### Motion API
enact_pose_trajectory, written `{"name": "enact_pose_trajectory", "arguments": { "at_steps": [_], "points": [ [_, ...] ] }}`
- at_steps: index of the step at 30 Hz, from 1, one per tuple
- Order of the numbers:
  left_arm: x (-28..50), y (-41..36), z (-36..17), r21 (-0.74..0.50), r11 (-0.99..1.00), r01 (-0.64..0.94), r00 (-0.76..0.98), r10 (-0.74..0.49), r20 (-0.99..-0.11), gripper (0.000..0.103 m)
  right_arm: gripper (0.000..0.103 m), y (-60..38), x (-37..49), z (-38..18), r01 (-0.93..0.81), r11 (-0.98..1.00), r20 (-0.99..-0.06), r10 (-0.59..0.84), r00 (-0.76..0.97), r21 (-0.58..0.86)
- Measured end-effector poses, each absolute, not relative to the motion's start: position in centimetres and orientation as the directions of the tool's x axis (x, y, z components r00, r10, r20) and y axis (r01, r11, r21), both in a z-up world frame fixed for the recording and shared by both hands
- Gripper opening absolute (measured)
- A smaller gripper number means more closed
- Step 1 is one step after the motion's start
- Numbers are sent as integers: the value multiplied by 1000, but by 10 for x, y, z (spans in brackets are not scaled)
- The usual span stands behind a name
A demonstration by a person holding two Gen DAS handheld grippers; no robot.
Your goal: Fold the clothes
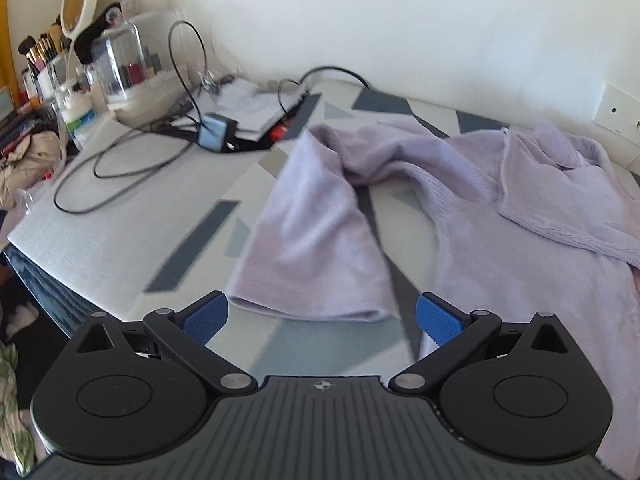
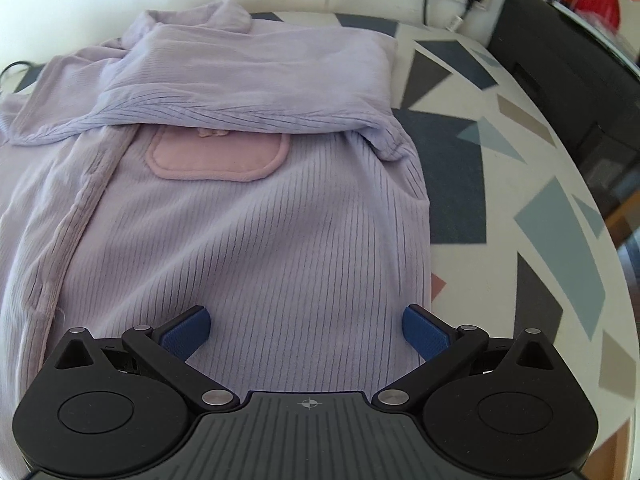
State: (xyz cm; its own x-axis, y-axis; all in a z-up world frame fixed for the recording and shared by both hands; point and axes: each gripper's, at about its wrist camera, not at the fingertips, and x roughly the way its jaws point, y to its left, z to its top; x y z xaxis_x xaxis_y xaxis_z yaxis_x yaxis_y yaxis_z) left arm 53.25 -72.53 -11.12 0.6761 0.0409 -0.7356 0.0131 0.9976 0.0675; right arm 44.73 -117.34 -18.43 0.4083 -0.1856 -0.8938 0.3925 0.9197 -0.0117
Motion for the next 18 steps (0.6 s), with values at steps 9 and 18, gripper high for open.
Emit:
{"name": "enact_pose_trajectory", "arguments": {
  "at_steps": [9,18],
  "points": [
    [546,-632,-124,-45,996,-72,659,13,-752,103,102,-1169,465,-145,543,837,-863,-229,450,62],
    [566,-690,-146,88,948,306,629,-131,-767,103,102,-1143,487,-61,535,831,-745,-261,614,150]
  ]
}}
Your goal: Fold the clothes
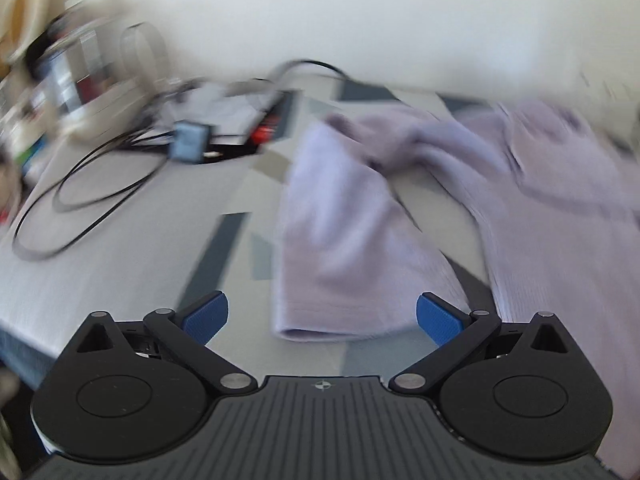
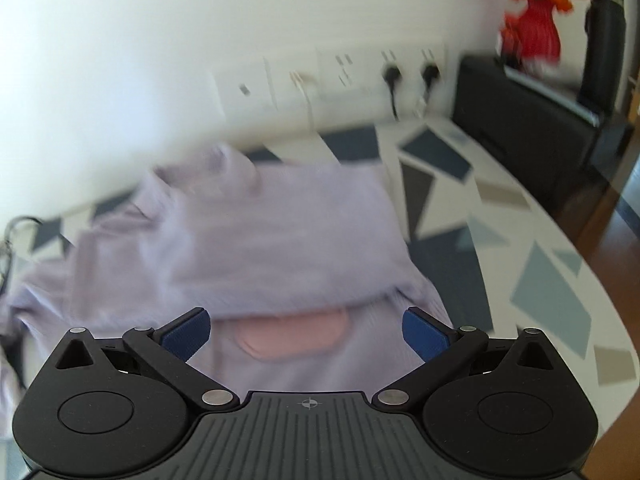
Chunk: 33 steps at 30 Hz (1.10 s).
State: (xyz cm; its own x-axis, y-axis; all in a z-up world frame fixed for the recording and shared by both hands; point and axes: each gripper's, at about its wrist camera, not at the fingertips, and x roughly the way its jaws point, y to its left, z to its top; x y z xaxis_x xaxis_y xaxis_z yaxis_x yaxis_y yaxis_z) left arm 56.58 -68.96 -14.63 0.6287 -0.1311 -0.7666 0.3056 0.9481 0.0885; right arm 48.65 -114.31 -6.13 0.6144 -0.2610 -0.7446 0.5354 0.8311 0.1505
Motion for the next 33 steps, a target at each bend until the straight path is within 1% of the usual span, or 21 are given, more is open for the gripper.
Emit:
{"name": "enact_pose_trajectory", "arguments": {
  "at_steps": [1,4,5,7,9,10,12,14,16,17,18,19,20,21,22,24,27,30,33],
  "points": [
    [566,-698,-151,94,935,343,604,-143,-784,103,102,-1140,488,-54,524,838,-734,-258,628,153],
    [570,-702,-158,16,945,326,569,-183,-802,103,102,-1134,492,-37,511,848,-716,-269,644,140],
    [573,-700,-159,4,957,289,572,-169,-802,103,102,-1133,492,-33,517,845,-713,-281,643,133],
    [582,-696,-164,44,982,186,585,-75,-808,103,102,-1132,492,-28,530,837,-709,-291,642,136],
    [592,-688,-171,48,990,129,580,-36,-814,102,102,-1130,490,-27,528,838,-709,-287,644,140],
    [596,-685,-174,46,993,107,574,-24,-818,102,102,-1128,489,-28,525,841,-711,-290,640,130],
    [603,-682,-180,18,994,106,553,-44,-832,102,102,-1125,489,-31,524,846,-716,-307,627,96],
    [605,-684,-180,32,993,116,569,-40,-821,102,102,-1123,489,-36,533,843,-724,-327,608,67],
    [607,-682,-180,12,995,95,577,-45,-816,94,102,-1124,489,-41,540,840,-732,-329,596,62],
    [606,-681,-178,5,998,68,591,-36,-806,72,102,-1124,488,-43,542,838,-736,-329,592,61],
    [607,-680,-176,-2,999,50,594,-31,-804,42,102,-1125,487,-45,544,837,-740,-327,588,63],
    [609,-678,-174,-10,999,43,587,-33,-809,29,102,-1126,486,-47,546,835,-743,-327,584,62],
    [612,-676,-173,-18,999,36,581,-36,-813,11,102,-1127,485,-50,549,834,-745,-331,579,57],
    [614,-674,-170,-25,999,29,580,-37,-814,10,102,-1128,484,-52,552,832,-747,-334,574,53],
    [615,-671,-166,-24,999,24,597,-34,-802,7,102,-1129,482,-54,556,830,-749,-336,571,52],
    [615,-665,-152,-18,1000,6,642,-18,-766,6,102,-1132,480,-57,564,824,-752,-335,567,59],
    [621,-644,-114,-74,996,-50,711,-16,-703,6,102,-1139,477,-58,577,813,-753,-331,569,78],
    [625,-618,-59,-158,981,-115,790,-6,-613,6,102,-1146,478,-57,585,806,-746,-334,576,90],
    [621,-614,-4,-205,975,-82,870,-30,-492,6,102,-1150,480,-54,580,807,-735,-325,595,113]
  ]
}}
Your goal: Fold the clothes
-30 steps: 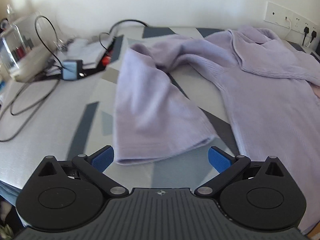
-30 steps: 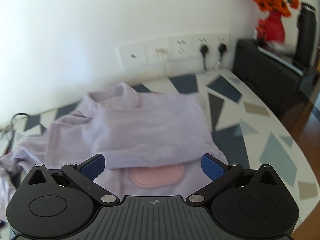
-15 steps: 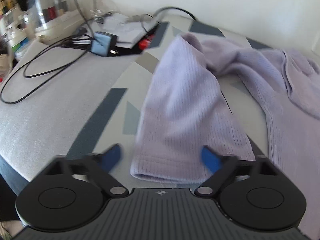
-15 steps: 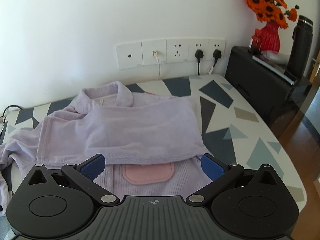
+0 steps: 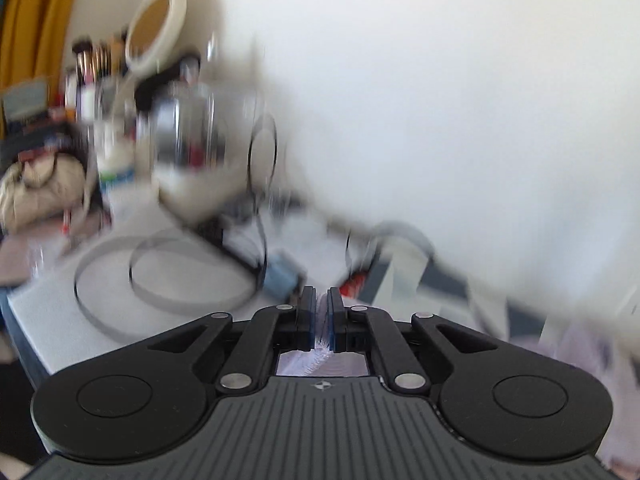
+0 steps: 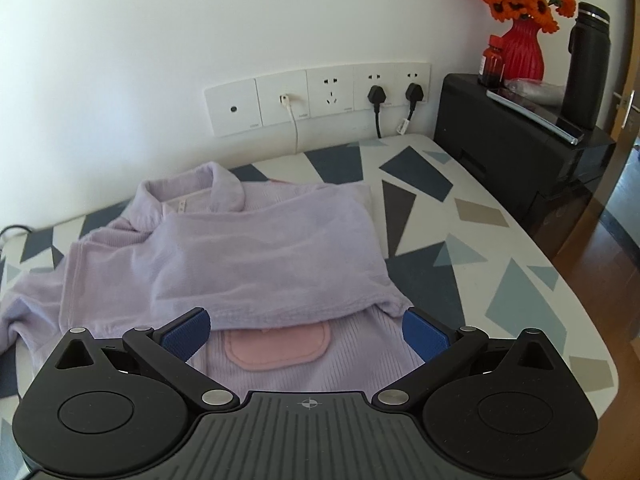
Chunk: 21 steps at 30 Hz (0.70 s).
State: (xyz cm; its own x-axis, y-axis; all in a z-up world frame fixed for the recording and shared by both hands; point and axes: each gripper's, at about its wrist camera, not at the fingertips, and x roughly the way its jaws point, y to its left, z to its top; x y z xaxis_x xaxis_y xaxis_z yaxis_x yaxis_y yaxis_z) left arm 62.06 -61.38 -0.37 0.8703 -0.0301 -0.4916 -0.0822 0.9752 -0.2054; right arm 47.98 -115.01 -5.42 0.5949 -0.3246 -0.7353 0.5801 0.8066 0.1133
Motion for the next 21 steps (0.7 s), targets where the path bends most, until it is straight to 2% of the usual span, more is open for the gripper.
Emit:
{"name": "enact_pose_trajectory", "arguments": {
  "at_steps": [2,4,9,11,14,17,19,20,21],
  "points": [
    [618,-615,31,-232,972,-41,908,-60,-414,6,102,-1152,482,-53,574,808,-728,-313,610,133],
    [615,-632,53,-256,966,39,917,-136,-374,6,102,-1154,485,-53,573,806,-725,-306,617,147],
    [608,-707,74,-277,932,234,879,-324,-349,4,102,-1157,490,-59,554,817,-724,-282,629,163],
    [602,-741,79,-267,921,284,871,-364,-330,4,102,-1160,491,-62,542,824,-720,-276,637,164],
    [594,-796,77,-247,908,339,853,-408,-326,4,102,-1173,484,-69,520,836,-712,-257,654,176],
    [597,-833,72,-192,925,328,855,-377,-356,7,102,-1198,476,-79,526,827,-722,-239,649,199],
    [604,-841,62,-171,938,302,848,-346,-400,28,102,-1219,469,-87,535,814,-734,-220,642,225],
    [603,-837,51,-158,947,280,849,-321,-420,61,102,-1229,465,-90,532,813,-740,-203,641,237],
    [602,-833,40,-146,955,257,849,-295,-439,84,102,-1238,462,-94,530,812,-744,-195,640,243]
  ]
}}
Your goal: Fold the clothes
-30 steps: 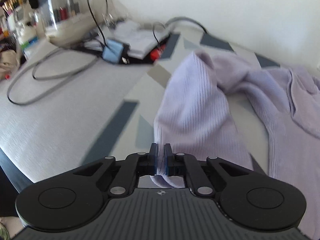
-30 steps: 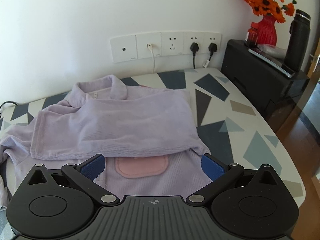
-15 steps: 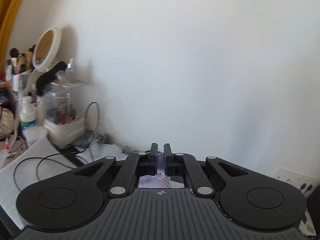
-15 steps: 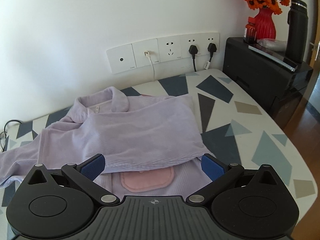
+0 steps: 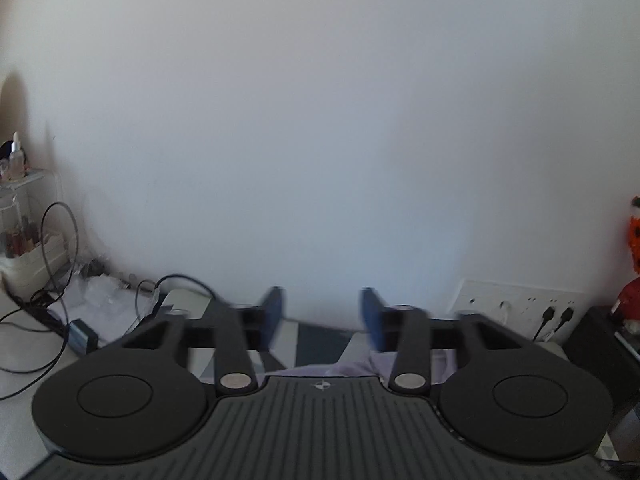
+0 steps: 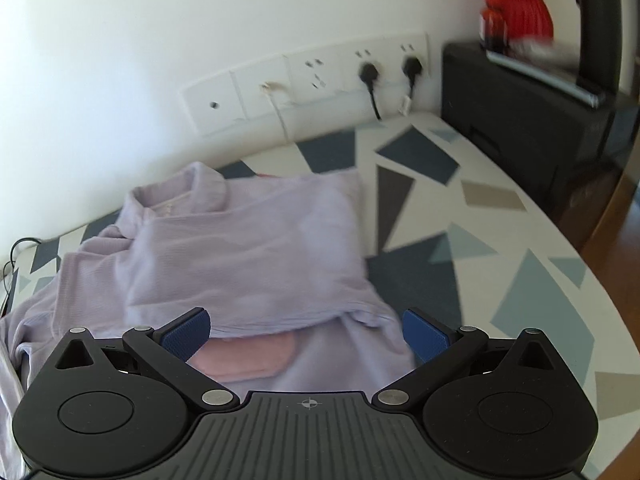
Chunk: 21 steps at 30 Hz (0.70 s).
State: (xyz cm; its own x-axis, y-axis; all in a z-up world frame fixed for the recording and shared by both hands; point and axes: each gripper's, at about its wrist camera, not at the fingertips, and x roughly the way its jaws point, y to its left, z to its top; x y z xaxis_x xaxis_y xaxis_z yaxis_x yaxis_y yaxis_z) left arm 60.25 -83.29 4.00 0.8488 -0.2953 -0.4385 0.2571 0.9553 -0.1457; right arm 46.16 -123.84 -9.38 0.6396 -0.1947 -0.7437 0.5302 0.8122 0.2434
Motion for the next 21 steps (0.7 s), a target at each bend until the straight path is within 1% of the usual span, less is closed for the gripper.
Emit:
{"name": "enact_pose_trajectory", "arguments": {
  "at_steps": [2,6,9,11,14,16,18,19,21],
  "points": [
    [600,-825,15,-111,970,215,842,-241,-483,85,102,-1256,455,-100,541,806,-750,-201,630,239],
    [579,-814,-65,80,978,192,747,-93,-658,85,102,-1284,450,-112,590,770,-775,-212,596,242],
    [559,-818,-126,121,961,247,631,-65,-773,85,102,-1295,449,-116,608,751,-784,-205,586,258],
    [547,-827,-155,134,951,280,584,-58,-810,85,102,-1296,452,-116,618,746,-791,-213,574,248],
    [537,-837,-174,170,941,293,584,-35,-811,84,102,-1291,458,-113,613,757,-796,-220,564,225],
    [532,-843,-182,183,937,297,587,-28,-809,66,102,-1283,463,-108,602,770,-795,-222,565,213],
    [537,-838,-178,94,944,316,560,-105,-822,15,102,-1275,468,-104,588,783,-792,-223,569,202],
    [538,-835,-172,82,949,305,568,-112,-816,8,102,-1271,470,-101,580,791,-790,-223,571,196],
    [538,-826,-155,51,957,285,593,-134,-794,8,102,-1262,474,-95,563,806,-785,-226,576,181]
  ]
}}
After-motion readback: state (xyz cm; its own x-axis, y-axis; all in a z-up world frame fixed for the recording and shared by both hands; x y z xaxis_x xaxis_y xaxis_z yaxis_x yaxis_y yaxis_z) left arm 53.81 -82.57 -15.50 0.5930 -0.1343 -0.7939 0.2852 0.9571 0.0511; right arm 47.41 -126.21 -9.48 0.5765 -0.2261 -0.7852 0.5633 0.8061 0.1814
